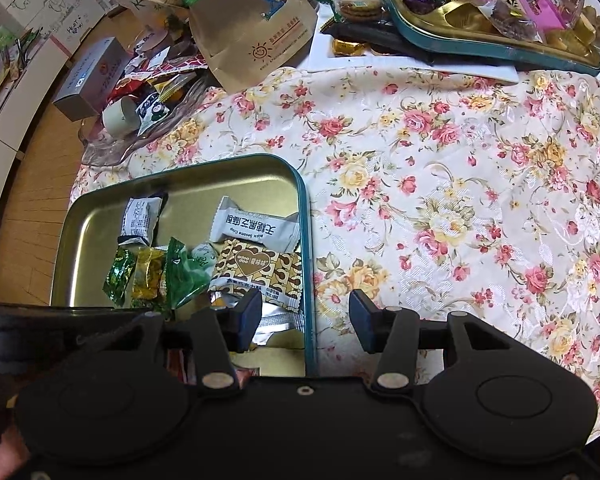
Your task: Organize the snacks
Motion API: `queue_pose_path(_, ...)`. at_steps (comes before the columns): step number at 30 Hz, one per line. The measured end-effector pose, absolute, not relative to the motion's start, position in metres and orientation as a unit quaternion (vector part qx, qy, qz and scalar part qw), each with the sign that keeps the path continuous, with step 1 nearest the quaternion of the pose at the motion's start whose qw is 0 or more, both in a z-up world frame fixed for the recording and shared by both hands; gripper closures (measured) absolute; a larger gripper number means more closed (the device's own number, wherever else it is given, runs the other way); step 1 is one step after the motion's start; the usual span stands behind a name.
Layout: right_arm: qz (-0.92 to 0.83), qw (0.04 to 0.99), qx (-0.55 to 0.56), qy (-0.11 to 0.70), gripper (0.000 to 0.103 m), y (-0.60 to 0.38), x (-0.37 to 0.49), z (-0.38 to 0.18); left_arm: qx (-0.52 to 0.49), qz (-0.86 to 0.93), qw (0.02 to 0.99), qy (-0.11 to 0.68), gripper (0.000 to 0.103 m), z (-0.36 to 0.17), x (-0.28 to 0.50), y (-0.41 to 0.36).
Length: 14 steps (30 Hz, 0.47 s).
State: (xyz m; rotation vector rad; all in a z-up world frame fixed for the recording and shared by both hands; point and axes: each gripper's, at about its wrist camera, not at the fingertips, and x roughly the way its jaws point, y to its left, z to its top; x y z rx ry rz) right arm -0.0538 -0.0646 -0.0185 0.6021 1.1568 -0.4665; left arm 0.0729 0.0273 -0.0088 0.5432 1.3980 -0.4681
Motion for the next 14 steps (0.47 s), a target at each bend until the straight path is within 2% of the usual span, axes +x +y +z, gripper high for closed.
queue_pose_path(14, -0.207, 0.773, 0.271, 0.535, 0.052, -0.0611, -0.0526, -0.0179, 0.249, -0.210, 0.707, 0.627, 0.065, -0.0089, 0.0696, 0.0237)
